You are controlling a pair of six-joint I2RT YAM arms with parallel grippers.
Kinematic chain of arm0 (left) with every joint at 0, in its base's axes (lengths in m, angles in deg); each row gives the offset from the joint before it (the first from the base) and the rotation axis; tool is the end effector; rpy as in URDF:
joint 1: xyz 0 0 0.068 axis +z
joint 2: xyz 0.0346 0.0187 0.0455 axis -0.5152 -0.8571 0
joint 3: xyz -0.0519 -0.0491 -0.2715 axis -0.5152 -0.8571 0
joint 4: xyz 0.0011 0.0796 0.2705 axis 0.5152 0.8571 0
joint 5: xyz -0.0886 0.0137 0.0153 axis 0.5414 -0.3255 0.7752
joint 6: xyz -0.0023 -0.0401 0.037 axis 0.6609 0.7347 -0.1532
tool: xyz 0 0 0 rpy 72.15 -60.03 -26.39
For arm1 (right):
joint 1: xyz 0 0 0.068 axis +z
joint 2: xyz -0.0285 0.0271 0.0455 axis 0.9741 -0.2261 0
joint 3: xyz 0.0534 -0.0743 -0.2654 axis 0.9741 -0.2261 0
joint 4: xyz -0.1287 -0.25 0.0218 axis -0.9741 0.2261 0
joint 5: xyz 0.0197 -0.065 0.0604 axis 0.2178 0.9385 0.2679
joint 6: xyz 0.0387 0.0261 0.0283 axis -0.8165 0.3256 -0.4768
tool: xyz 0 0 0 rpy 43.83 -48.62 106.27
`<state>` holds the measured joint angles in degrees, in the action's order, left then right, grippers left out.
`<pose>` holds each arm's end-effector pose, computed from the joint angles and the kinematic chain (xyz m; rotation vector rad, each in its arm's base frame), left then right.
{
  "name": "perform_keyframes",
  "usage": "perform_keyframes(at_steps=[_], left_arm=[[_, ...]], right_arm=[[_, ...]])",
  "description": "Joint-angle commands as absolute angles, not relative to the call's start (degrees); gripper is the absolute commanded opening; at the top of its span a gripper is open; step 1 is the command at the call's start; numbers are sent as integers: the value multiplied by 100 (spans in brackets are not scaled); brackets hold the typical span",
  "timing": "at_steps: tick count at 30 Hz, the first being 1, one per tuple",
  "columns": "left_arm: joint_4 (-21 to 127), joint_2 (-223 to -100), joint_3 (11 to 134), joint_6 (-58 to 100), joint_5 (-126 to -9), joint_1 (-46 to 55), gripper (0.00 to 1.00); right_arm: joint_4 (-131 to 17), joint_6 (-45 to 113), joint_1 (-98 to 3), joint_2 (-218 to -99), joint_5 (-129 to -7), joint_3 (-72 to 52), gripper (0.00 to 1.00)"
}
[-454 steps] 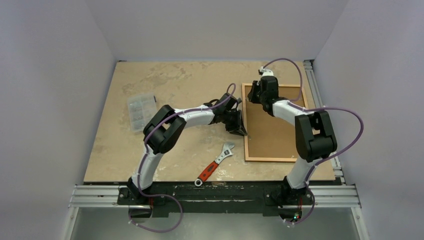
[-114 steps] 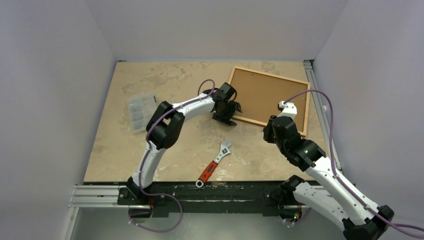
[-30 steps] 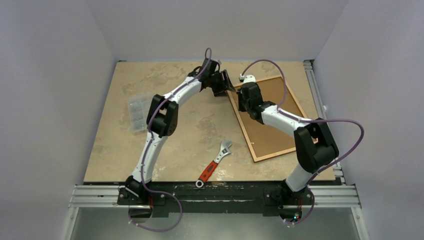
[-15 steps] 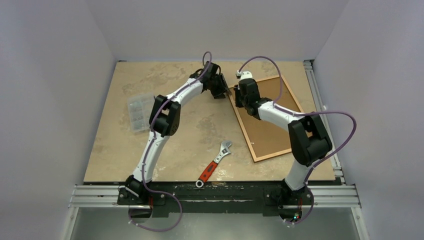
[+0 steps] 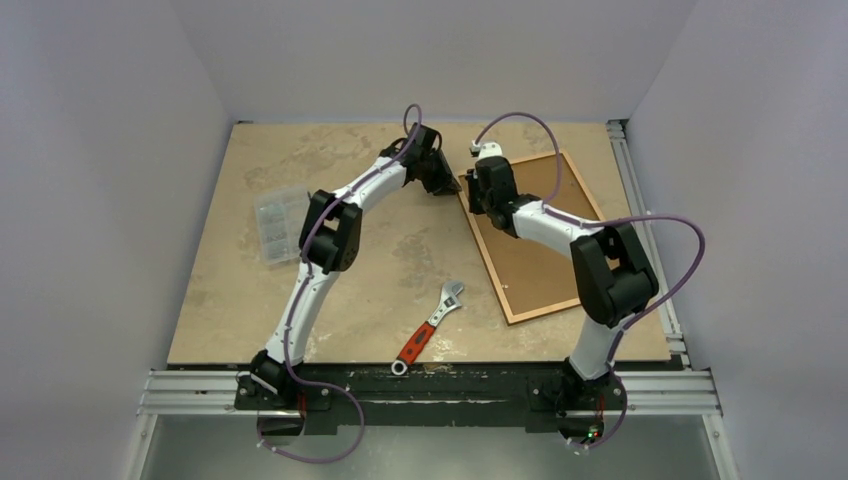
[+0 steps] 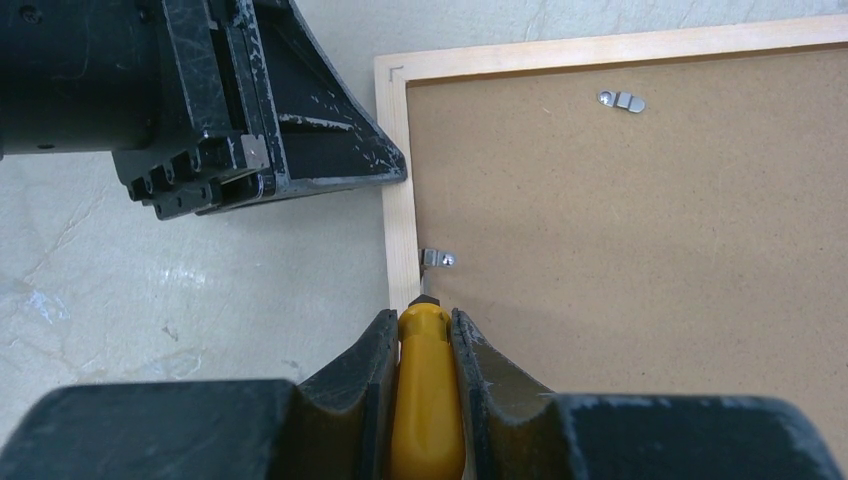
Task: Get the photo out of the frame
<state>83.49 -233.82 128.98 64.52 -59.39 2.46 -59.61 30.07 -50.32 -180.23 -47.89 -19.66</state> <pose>0.5185 -0.2941 0.1473 -0.4520 2.5738 -0.9589 0.3794 0.1813 0.2029 -0.1751 2.1572 0.1396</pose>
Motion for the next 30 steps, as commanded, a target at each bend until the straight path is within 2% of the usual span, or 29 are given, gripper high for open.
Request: perform_keyframes(at_steps=[1,8,20,30], left_arm=[[8242,-23402,12910,6564,-5821,270,19],[8161,-23330,12737,6634,-5741,272,14],[8152,-23317,12722,6648,-5761,271,12],[8134,-23299,12693,6619,-5727,271,11]], right_arm=[[-6337,3040,-5050,-18181,-4663,-1723,0],[-6311,3020,-5083,-18343,-4514,-1569,0],[-6029,2881,-5083,-17464,-4629,-1992,0],[-6073,2837,-5083,-17702,-4594,-2037,0]])
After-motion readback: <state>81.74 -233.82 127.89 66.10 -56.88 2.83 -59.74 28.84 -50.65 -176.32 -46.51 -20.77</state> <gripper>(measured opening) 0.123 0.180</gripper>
